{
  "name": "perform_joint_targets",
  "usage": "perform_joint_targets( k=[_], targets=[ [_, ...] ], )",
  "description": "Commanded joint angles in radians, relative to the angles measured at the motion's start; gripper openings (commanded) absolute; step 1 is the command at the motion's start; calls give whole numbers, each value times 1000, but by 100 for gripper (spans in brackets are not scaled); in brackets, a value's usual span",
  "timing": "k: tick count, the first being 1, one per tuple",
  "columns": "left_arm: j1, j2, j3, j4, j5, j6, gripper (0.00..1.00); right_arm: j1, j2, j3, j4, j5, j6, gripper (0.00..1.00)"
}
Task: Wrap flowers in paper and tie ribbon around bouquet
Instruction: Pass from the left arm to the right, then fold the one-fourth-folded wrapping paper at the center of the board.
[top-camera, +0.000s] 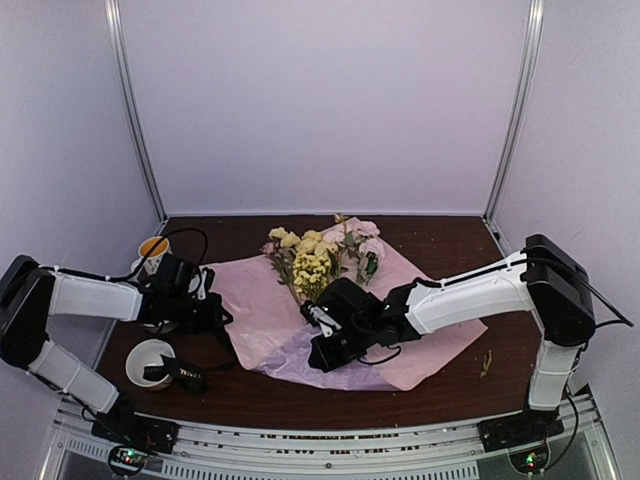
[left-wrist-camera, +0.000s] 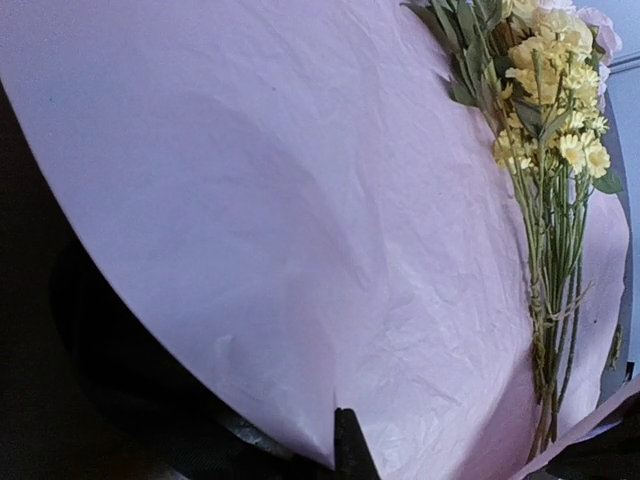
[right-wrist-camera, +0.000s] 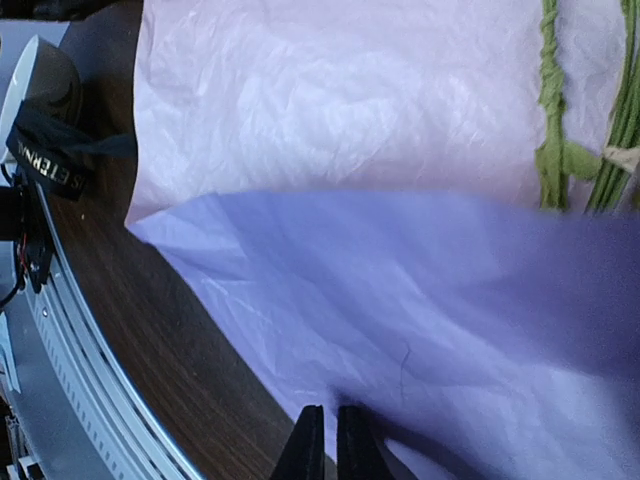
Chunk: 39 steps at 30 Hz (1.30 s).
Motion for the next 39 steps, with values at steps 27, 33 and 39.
perform_joint_targets(
  k=[27, 33, 39],
  targets=[
    [-261, 245, 720, -237, 40, 184, 0, -95, 83, -153, 299, -152, 104, 6],
    [-264, 400, 801, -191, 98, 114, 0, -101, 8, -187, 356, -159, 88, 7],
    [-281, 492, 863, -176, 91, 98, 0, -130, -104, -303, 465, -114, 137, 9]
  ],
)
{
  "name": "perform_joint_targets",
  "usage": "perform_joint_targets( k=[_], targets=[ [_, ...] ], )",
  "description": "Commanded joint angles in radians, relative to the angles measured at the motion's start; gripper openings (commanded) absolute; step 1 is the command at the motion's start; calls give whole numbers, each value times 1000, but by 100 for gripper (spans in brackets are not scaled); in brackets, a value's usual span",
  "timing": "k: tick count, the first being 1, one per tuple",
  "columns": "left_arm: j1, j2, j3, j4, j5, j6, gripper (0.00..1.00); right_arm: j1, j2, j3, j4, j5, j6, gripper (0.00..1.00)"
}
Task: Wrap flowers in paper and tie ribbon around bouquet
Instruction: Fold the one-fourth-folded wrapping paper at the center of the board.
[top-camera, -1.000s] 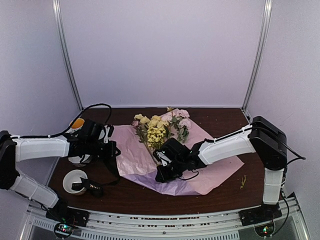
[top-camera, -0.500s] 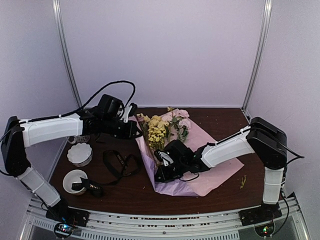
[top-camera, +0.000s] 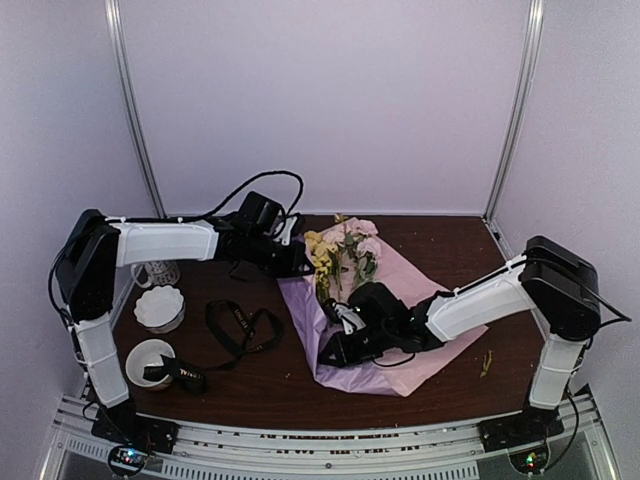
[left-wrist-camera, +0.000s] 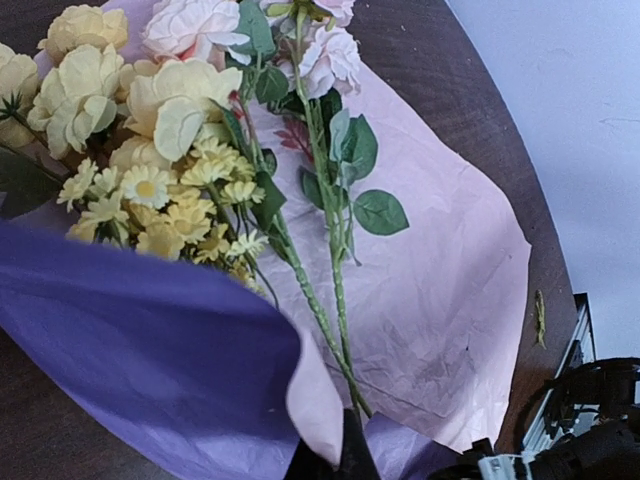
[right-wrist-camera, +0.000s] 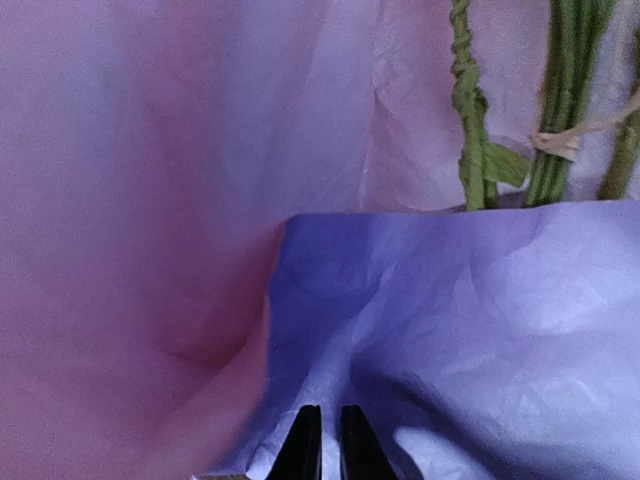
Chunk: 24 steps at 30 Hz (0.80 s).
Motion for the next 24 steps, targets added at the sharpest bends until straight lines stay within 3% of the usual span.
perform_joint_targets(
  k=[1, 8, 13, 24],
  targets=[
    [-14, 49, 69, 53, 14, -24, 0, -23, -113, -84, 93, 37, 39, 10],
    [-27, 96, 103, 44, 11, -22, 0, -38, -268, -152, 95, 124, 8, 32],
    [-28, 108, 116, 42, 16, -19, 0, -45, -267, -83, 57, 120, -13, 49],
    [-28, 106, 124, 14, 9, 6, 0, -49, -142, 156, -275, 248, -84, 56]
  ],
)
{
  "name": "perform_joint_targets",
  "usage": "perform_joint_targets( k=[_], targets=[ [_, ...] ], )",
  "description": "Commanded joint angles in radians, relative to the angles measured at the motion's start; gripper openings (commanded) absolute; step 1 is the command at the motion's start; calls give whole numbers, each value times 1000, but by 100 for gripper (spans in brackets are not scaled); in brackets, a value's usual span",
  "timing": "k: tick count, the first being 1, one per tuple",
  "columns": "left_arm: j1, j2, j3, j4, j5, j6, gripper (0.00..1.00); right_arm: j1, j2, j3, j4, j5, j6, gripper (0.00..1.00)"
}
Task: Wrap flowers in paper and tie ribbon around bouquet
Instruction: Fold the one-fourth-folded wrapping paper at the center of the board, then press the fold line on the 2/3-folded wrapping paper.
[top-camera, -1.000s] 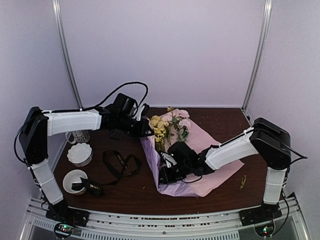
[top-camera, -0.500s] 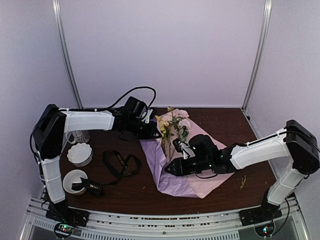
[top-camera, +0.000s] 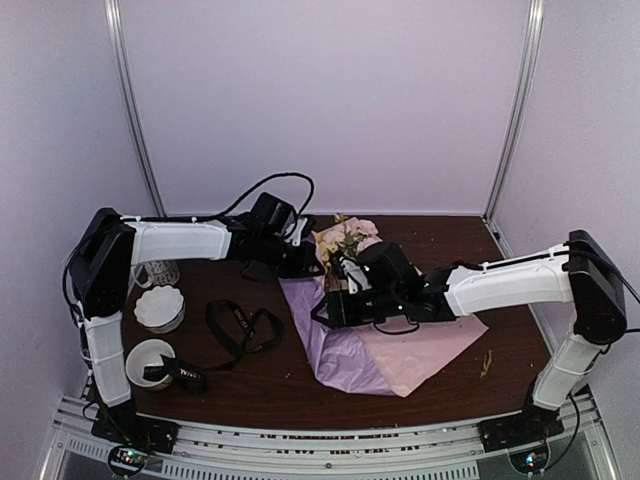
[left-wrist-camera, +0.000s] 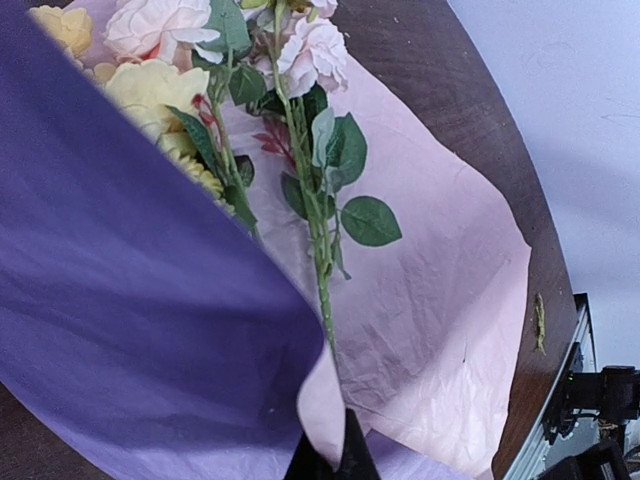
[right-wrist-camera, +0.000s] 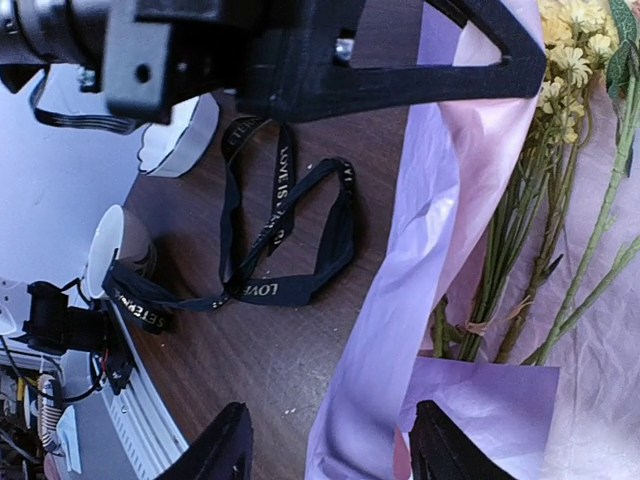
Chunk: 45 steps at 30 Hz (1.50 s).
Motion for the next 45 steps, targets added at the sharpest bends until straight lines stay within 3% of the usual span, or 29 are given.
perform_joint_targets(
  k=[1, 6, 8, 11, 14, 18, 22, 26, 28, 31, 34, 38, 45],
  targets=[
    [-5, 10, 34, 17, 5, 21, 0, -4, 38, 68, -184, 113, -31, 56],
    [-6, 10, 35, 18, 10, 26, 0, -3, 44, 77, -195, 105, -47, 54],
    [-5, 9, 38, 15, 9, 29, 0, -5, 59, 86, -196, 67, -53, 42],
    [-5, 7, 40, 4, 7, 42, 0, -5, 50, 63, -159, 36, -60, 12],
    [-6, 2, 40, -1, 7, 50, 0, -5, 34, 39, -131, 17, -64, 0],
    [-6, -5, 44, -25, -6, 71, 2, -7, 4, 8, -150, 44, -65, 0],
    [-17, -106, 0, -6, -70, 145, 24, -17, -18, -47, -123, 38, -59, 0],
    [-115, -316, -132, 58, -238, 399, 34, -30, -34, -71, -107, 22, -63, 0],
    [-178, -412, -230, 98, -252, 550, 35, -37, -39, -80, -100, 6, -66, 0],
    [-275, -504, -357, 119, -212, 762, 35, -42, -31, -82, -97, -26, -73, 0],
    [-363, -478, -382, 52, -238, 864, 32, -45, -30, -91, -97, -41, -72, 0],
    [-458, -328, -336, -41, -344, 949, 26, -48, -49, -123, -68, -63, -57, 0],
    [-495, -247, -357, 14, -354, 972, 25, -56, -49, -141, -57, -90, -50, 0]
  ],
)
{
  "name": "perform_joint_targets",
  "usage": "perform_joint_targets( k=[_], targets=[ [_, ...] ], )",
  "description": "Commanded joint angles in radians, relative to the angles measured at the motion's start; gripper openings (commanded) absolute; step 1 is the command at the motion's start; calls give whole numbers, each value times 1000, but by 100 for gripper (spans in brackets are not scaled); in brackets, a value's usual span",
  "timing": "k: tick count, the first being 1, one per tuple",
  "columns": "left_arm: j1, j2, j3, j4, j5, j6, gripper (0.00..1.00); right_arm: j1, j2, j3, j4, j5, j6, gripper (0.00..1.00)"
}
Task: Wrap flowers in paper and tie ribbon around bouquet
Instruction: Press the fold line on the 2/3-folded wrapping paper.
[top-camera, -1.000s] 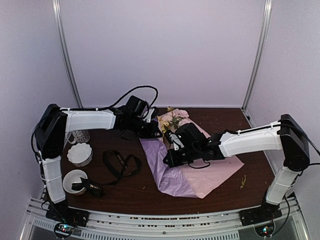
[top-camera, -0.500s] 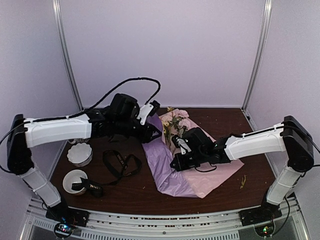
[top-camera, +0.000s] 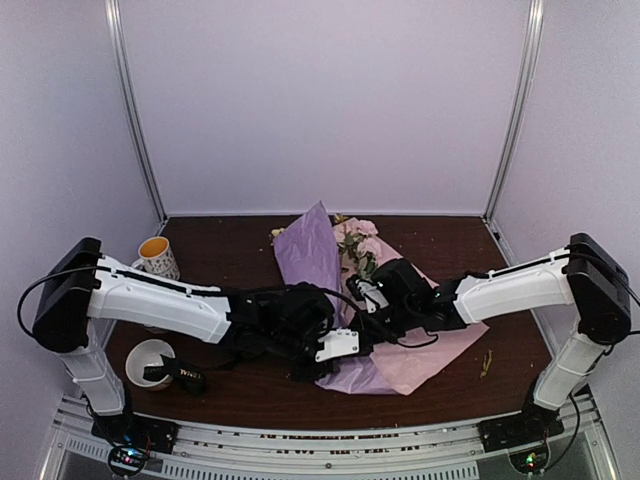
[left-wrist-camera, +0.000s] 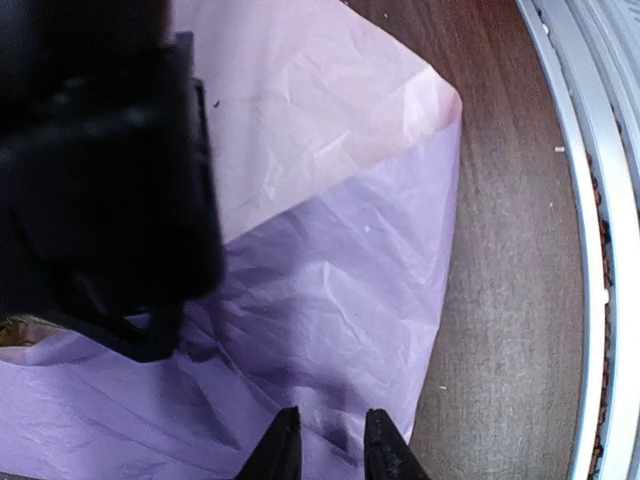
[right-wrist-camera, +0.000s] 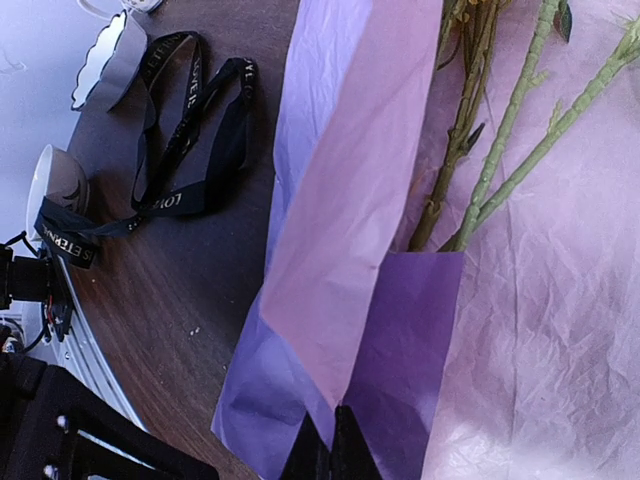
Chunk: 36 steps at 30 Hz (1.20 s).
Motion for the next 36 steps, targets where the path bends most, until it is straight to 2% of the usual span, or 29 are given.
perform_joint_targets(
  k=[1, 5, 9, 17, 29, 36],
  targets=[
    [-14, -27, -29, 60, -40, 57, 25, -8, -25, -18, 24, -37, 12, 0],
    [-68, -17, -54, 79, -70, 57, 25, -11, -20, -35, 47, -49, 29, 0],
    [-139, 41, 3, 2, -177, 83, 24, -11, -22, -55, 75, -59, 55, 0],
    [-138, 186, 26, -2, -259, 89, 21, -11, -49, -103, 93, -60, 87, 0],
    [-112, 189, 25, -23, -127, 61, 20, -21, -91, -146, 33, -28, 89, 0],
    [-110, 116, 23, -22, -21, 13, 22, -50, -4, -222, 149, -63, 142, 0]
  ],
)
